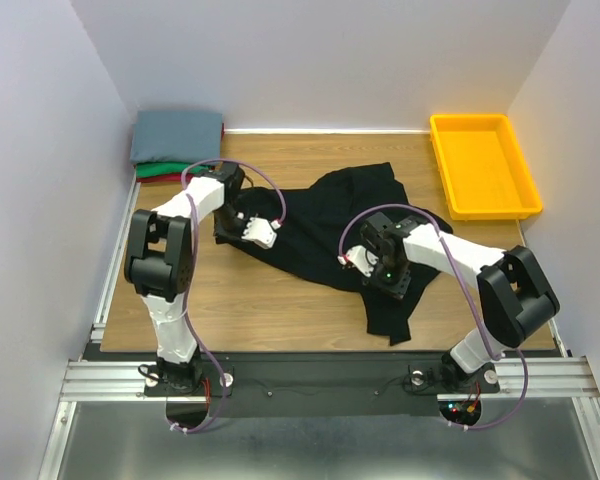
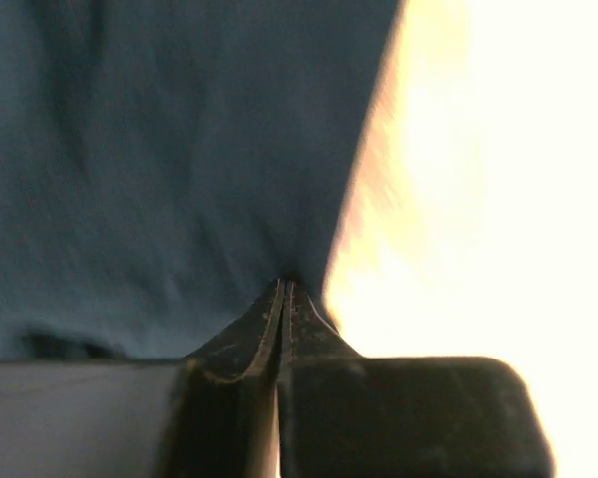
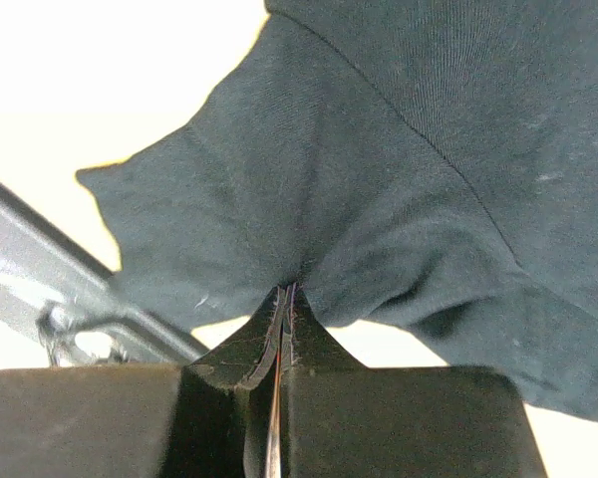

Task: Fold and stack the t-shirts
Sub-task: Flatten the tshirt out

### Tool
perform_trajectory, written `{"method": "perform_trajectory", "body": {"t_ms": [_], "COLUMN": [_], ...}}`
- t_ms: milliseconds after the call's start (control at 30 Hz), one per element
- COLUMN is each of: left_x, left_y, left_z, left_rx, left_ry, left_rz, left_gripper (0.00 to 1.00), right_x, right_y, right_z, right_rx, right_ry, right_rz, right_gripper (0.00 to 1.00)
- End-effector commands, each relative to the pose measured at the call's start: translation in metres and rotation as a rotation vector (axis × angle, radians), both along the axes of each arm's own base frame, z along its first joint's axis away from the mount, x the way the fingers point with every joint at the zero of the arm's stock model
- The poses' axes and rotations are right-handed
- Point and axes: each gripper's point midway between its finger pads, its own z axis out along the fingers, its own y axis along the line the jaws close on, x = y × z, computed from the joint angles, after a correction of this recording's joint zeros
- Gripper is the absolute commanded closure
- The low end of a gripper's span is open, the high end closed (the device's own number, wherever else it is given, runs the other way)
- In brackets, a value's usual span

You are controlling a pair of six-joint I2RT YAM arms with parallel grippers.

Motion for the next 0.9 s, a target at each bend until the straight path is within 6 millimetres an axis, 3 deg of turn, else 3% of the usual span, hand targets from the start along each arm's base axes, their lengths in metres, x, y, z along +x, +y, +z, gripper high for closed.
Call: {"method": "perform_trajectory", "body": {"t_ms": [0, 100, 133, 267, 367, 400, 433, 467, 500, 533, 667, 867], "left_x": [-0.052, -0.070, -0.080, -0.102, -0.094, -0.090, -0.085, -0.085, -0.082, -0.080, -0.074, -0.067], "left_y": [0.009, -0.001, -0.005, -0.006, -0.010, -0.013, -0.022, -0.029, -0.036, -0.043, -0.076, -0.113], "left_z": [0.052, 0.089, 0.106, 0.124, 0.126, 0.126, 0.127, 0.126, 0.126, 0.116, 0.092, 0.052], "left_rx": [-0.018, -0.095, -0.133, -0.178, -0.209, -0.218, -0.249, -0.262, -0.273, -0.267, -0.272, -0.240], "left_ry": [0.053, 0.010, -0.028, -0.106, -0.148, -0.153, -0.142, -0.129, -0.126, -0.097, -0.060, -0.001], "left_rz": [-0.008, 0.046, 0.067, 0.048, 0.070, 0.069, 0.059, 0.044, 0.023, 0.009, -0.092, -0.190], "left_gripper": [0.98, 1.00, 1.00, 1.00, 0.78, 0.64, 0.56, 0.44, 0.13, 0.08, 0.09, 0.18], "right_x": [0.000, 0.001, 0.002, 0.010, 0.009, 0.007, 0.006, 0.003, 0.002, 0.002, -0.005, -0.010], "right_y": [-0.003, -0.003, -0.004, -0.008, -0.012, -0.012, -0.009, -0.009, -0.006, -0.007, -0.007, -0.009], "right_z": [0.041, 0.064, 0.079, 0.104, 0.098, 0.095, 0.092, 0.086, 0.083, 0.081, 0.074, 0.072], "right_rx": [0.016, 0.027, 0.033, 0.025, 0.002, 0.001, 0.013, 0.008, 0.019, 0.017, 0.022, 0.028], "right_ry": [0.000, -0.007, -0.026, -0.098, -0.085, -0.070, -0.056, -0.029, -0.022, -0.019, 0.002, 0.007], "right_rz": [0.072, 0.128, 0.149, 0.157, 0.174, 0.174, 0.170, 0.161, 0.159, 0.156, 0.142, 0.131], "right_gripper": [0.99, 0.99, 0.99, 1.00, 1.00, 0.99, 0.99, 0.99, 0.99, 0.99, 0.99, 0.99]}}
